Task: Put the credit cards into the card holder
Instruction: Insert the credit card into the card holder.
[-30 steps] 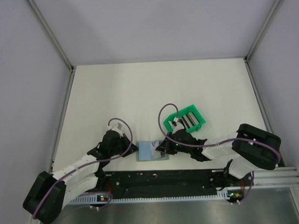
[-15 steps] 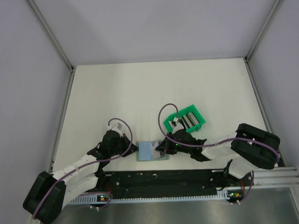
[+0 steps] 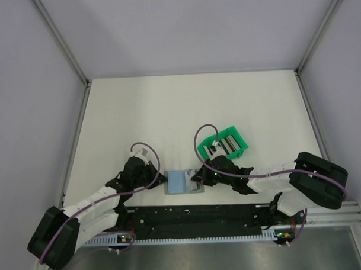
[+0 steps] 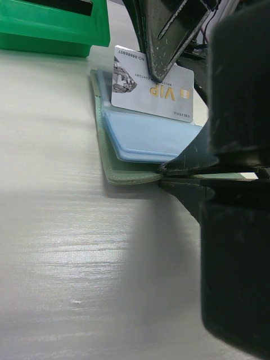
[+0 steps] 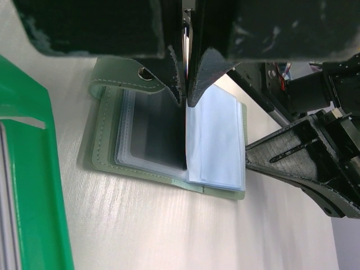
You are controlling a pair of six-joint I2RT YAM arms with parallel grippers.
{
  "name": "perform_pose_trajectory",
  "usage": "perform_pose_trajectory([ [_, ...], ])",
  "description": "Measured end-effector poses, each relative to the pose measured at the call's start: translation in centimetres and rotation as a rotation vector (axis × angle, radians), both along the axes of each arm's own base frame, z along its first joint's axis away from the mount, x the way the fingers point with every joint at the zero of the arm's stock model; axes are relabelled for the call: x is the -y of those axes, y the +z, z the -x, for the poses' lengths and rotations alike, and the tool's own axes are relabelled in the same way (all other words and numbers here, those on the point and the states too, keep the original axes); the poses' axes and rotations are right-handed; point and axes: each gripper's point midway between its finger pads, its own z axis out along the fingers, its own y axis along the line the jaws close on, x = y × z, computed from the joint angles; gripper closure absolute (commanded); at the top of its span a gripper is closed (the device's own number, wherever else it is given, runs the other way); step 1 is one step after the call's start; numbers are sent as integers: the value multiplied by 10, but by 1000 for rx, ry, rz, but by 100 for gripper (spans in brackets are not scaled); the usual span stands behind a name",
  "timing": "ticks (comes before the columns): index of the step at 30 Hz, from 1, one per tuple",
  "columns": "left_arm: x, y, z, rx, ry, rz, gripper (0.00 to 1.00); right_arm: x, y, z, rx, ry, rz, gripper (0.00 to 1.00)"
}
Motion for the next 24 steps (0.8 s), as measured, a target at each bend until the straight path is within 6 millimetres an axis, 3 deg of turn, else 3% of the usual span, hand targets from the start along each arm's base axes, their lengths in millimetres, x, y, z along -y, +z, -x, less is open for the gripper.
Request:
perform_pose_trajectory([
  [18,0,0,-1,4,0,1,100,-11,-1,-1,2,24,-39,100],
  [24,0,0,-1,6,0,3,100,-9,12,-1,23,24,-57,100],
])
